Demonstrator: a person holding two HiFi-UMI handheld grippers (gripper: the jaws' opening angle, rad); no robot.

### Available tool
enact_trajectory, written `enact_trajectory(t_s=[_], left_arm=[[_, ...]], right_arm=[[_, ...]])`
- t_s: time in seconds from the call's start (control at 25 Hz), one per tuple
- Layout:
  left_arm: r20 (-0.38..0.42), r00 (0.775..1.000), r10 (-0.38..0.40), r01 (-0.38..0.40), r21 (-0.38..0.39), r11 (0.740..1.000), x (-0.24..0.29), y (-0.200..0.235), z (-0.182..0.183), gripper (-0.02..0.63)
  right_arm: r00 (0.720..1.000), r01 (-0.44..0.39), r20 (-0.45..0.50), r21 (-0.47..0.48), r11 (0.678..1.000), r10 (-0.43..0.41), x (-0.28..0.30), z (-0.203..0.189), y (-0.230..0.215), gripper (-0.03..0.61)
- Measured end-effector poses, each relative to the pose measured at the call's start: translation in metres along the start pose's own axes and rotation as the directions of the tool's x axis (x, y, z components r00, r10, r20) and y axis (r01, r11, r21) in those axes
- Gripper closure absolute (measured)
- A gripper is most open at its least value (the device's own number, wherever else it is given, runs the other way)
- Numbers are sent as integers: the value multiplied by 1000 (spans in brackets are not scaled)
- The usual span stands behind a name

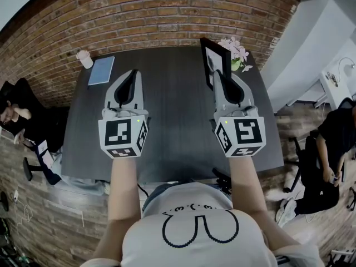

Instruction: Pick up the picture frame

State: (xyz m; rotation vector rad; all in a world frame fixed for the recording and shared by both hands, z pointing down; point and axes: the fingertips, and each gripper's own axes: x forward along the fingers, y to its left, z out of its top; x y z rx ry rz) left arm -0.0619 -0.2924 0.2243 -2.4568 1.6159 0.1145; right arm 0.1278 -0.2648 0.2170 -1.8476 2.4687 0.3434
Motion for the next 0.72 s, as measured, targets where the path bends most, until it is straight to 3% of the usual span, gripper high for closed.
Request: enact_trajectory(t_s=[0.72], left_arm=[[13,998,57,-57,-1,998,-5,6,10,615]], right_arm=[[1000,4,11,-17,1000,-4,-7,6,-8,560]])
